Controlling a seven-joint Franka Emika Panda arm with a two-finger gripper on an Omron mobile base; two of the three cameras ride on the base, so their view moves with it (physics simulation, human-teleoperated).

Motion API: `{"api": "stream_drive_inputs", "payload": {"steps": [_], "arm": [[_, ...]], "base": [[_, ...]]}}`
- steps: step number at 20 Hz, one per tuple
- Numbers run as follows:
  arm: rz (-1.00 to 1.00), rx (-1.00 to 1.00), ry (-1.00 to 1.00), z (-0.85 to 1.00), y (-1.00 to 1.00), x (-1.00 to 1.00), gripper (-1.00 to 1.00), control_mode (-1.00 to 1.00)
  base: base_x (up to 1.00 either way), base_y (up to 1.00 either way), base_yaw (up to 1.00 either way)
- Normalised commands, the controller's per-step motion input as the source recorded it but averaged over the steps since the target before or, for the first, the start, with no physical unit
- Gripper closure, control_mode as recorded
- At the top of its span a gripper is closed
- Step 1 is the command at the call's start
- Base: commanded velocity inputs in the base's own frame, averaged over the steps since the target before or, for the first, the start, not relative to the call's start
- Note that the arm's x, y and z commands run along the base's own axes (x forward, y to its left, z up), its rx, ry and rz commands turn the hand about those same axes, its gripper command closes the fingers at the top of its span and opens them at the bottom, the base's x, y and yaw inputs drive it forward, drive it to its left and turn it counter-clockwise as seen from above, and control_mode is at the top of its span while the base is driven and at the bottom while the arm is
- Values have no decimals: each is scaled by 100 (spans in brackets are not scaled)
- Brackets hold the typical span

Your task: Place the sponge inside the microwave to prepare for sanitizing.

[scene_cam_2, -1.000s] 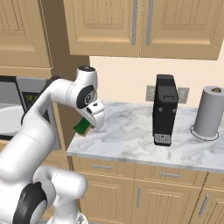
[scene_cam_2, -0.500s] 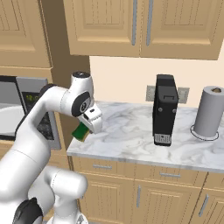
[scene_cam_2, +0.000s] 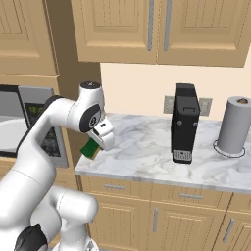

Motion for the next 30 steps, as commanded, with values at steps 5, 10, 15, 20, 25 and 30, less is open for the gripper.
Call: {"api": "stream_drive_inputs", "payload": {"steps": [5, 10, 15, 20, 25, 30], "arm": [[0, 0, 0, 0, 0, 0, 100, 100], [0, 0, 0, 0, 0, 0, 100, 100], [0, 0, 0, 0, 0, 0, 100, 100], [0, 0, 0, 0, 0, 0, 100, 100], [0, 0, 0, 0, 0, 0, 100, 100], [0, 0, 0, 0, 0, 0, 100, 100]], "base": [[-47, 0, -3], [-56, 16, -1], [-54, 44, 1], [-25, 53, 20], [0, 16, 27], [4, 4, 43]]}}
